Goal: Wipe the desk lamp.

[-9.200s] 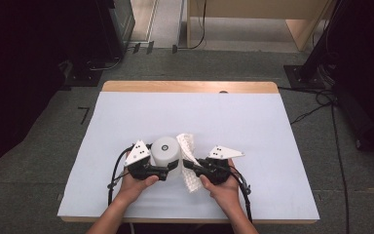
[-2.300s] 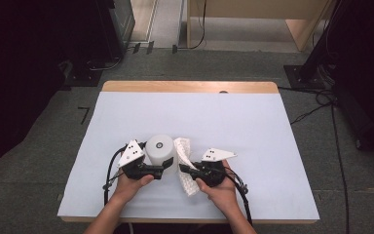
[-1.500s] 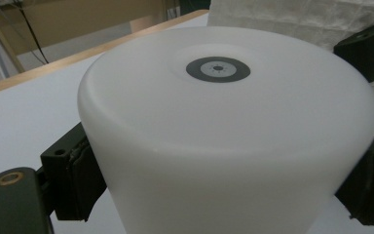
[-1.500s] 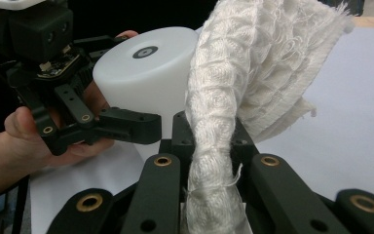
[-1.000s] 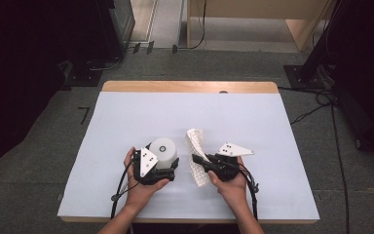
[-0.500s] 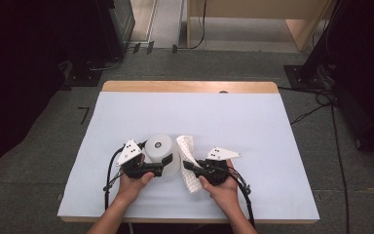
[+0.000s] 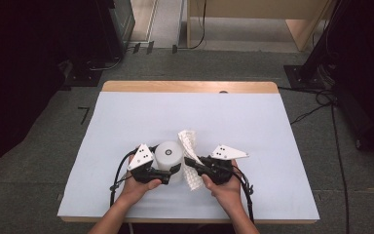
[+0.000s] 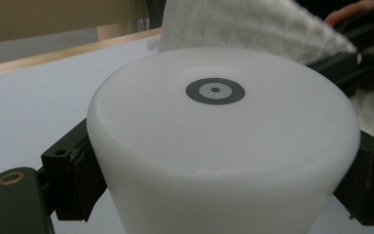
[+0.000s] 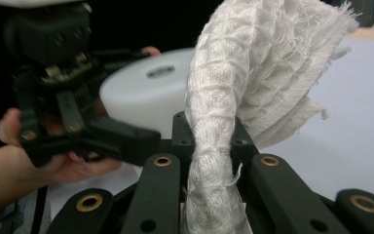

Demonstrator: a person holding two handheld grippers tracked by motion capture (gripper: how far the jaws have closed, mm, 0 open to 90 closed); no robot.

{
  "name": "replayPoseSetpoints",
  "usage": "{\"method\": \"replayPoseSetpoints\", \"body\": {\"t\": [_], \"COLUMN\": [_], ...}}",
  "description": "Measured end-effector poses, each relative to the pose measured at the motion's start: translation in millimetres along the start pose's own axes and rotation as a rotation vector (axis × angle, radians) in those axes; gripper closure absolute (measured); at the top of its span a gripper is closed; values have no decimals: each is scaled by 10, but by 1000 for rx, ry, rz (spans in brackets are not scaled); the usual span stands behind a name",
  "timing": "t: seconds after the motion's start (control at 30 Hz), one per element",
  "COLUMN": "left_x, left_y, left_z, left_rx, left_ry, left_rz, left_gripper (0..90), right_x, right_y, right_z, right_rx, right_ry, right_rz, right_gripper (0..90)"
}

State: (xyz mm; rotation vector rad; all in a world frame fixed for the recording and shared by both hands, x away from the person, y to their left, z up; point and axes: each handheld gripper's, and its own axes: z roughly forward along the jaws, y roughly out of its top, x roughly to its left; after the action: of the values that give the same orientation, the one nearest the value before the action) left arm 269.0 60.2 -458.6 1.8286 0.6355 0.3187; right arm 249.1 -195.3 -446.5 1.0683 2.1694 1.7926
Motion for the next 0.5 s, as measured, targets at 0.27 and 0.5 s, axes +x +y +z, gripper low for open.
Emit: {"method": "replayPoseSetpoints", "body": {"t": [0.27,0.5], "left_x": [64,123], "left_y": [68,72], "left_z": [-110,-156], "left_rx": [-48,-62], "left_ry": [24,39], "left_rz": [-11,-15], "left_gripper": [91,91], "right_x": [-36,-19], "right_y": [-103,-156], "right_z": [104,204], "right_rx": [61,107], "right_ry": [14,17], "right_rz": [24,18], "right_gripper": [798,798]}}
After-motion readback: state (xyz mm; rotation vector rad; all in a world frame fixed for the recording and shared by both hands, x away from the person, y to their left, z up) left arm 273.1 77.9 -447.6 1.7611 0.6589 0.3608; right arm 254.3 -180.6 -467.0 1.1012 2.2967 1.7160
